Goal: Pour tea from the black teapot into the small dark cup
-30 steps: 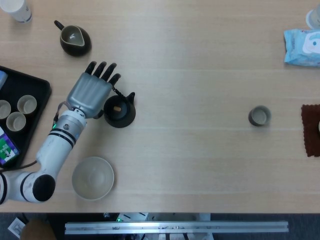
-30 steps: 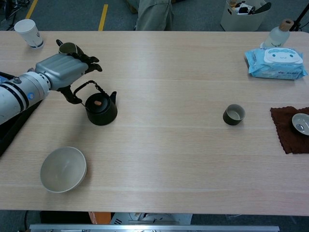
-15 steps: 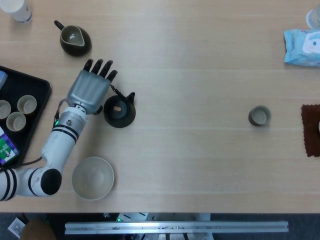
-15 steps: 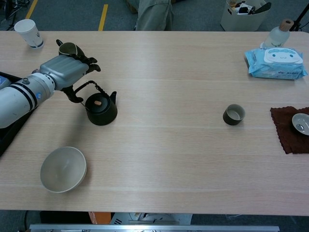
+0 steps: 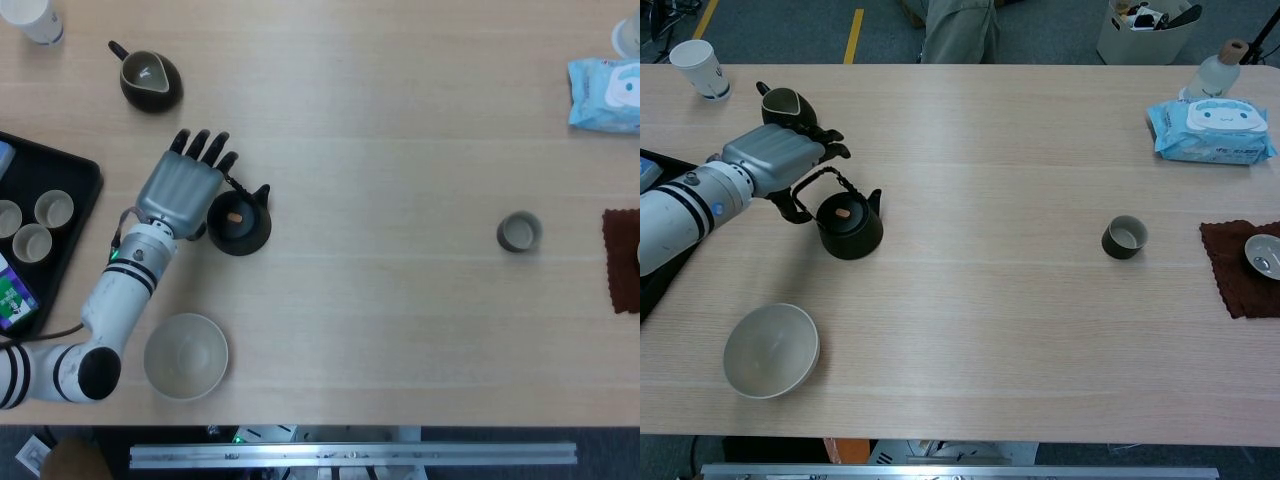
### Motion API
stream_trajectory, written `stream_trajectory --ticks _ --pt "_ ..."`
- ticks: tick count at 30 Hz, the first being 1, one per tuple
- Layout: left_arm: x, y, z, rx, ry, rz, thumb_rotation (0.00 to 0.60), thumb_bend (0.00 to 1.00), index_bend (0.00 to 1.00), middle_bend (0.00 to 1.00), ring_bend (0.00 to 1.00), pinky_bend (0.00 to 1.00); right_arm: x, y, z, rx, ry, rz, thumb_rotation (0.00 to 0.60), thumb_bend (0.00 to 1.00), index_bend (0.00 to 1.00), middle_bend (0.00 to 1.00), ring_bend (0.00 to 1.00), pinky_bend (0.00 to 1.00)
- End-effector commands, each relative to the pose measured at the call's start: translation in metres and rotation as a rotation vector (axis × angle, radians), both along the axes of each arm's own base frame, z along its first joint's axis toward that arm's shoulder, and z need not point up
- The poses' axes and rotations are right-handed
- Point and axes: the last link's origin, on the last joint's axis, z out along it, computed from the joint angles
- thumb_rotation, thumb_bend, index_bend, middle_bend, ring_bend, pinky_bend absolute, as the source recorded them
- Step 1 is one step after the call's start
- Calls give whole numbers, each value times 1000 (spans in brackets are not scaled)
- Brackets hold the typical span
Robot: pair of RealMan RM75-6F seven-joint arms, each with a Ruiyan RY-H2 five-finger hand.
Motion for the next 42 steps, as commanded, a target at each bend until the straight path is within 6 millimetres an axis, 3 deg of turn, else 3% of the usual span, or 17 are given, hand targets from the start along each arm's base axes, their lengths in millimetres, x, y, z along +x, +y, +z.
stream_trajectory --ticks 1,5,15,17,21,23,28,30,33,35,42 --pt "5 -2 -1 -3 -23 -18 600 211 97 0 0 76 -1 1 1 -2 1 -3 600 67 337 325 263 283" --pt "11 -3 -1 -8 -61 -38 600 210 101 0 0 76 -2 2 1 -5 -2 -6 600 67 337 325 263 284" --pt "19 1 2 -22 -93 -35 595 193 217 0 0 61 -3 4 2 -8 -6 -7 600 66 337 325 263 284" --pt "17 2 4 -19 -89 -19 552 174 222 0 0 48 -3 4 2 -8 -6 -7 600 66 337 325 263 284" --pt "10 3 13 -4 -66 9 388 149 222 4 0 46 -2 4 3 -8 -7 -5 600 66 337 325 263 284" --pt "5 3 19 12 -44 9 361 145 222 9 0 47 -2 4 2 -6 -6 -4 600 66 337 325 263 284" --pt "-10 -4 32 32 18 13 359 144 222 14 0 46 0 2 1 -1 -6 4 600 67 337 325 263 284" --pt "-14 -6 33 29 28 14 378 143 203 13 0 47 1 1 1 0 -5 7 600 67 337 325 263 284" --pt "-20 -8 31 26 37 8 526 143 136 11 0 47 2 1 0 0 -4 11 600 66 337 325 263 284" --pt "-22 -7 28 29 38 -11 591 143 98 8 0 47 3 1 1 0 -3 11 600 67 337 325 263 284" --pt "-23 -1 17 26 9 -72 600 143 62 4 0 47 3 4 2 -6 1 3 600 66 337 325 263 284"
